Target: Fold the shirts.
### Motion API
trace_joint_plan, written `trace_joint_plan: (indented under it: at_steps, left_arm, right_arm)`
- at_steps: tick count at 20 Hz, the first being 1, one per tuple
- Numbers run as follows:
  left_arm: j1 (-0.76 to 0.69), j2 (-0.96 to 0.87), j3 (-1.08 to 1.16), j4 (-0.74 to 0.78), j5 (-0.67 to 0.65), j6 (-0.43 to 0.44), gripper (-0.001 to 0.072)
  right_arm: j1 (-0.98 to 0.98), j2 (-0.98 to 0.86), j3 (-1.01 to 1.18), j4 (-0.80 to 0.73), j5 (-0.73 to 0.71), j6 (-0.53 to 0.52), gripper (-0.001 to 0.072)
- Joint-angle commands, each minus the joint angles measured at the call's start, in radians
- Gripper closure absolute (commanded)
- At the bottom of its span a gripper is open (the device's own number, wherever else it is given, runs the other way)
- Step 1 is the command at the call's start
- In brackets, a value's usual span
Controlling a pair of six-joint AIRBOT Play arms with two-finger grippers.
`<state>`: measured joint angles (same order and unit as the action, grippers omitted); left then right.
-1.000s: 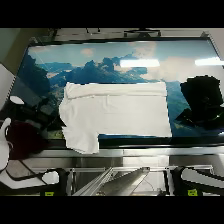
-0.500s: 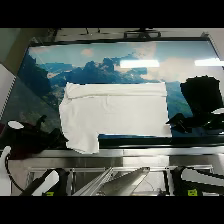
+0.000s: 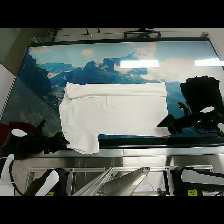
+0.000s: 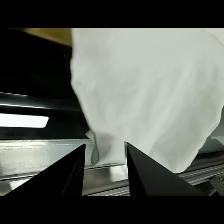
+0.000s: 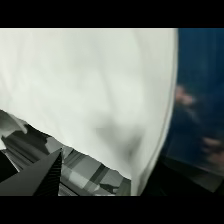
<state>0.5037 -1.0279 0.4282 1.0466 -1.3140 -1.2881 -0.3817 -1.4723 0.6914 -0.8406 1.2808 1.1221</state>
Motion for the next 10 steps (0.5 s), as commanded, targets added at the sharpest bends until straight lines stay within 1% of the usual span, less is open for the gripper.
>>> trace_joint_plan:
  at_steps: [1, 3, 4, 5, 7, 10]
  left_arm:
    - [-0.043, -0.104, -0.005, -0.012, 0.084, 0.016, 0.0422]
    - [-0.068, -0.183, 0.001, -0.102, 0.142, 0.098, 0.0438]
    - [-0.070, -0.218, 0.021, -0.137, 0.145, 0.138, 0.0599]
    - [-0.070, -0.251, 0.053, -0.174, 0.130, 0.179, 0.0701]
    - [-0.070, -0.281, 0.110, -0.210, 0.086, 0.187, 0.0702]
    - [-0.068, -0.247, 0.142, -0.210, 0.023, 0.188, 0.0701]
  right_arm:
    - [0.008, -0.001, -0.001, -0.063, -0.061, 0.000, 0.0147]
    - [0.007, -0.001, -0.001, -0.064, -0.046, -0.001, 0.0147]
    - [0.007, -0.001, -0.001, -0.068, -0.040, -0.001, 0.0147]
    - [0.007, -0.001, -0.001, -0.076, -0.030, -0.001, 0.0146]
    - [0.005, -0.001, -0.001, -0.082, -0.014, 0.000, 0.0147]
    - [-0.026, -0.001, 0.000, -0.082, 0.044, 0.000, 0.0149]
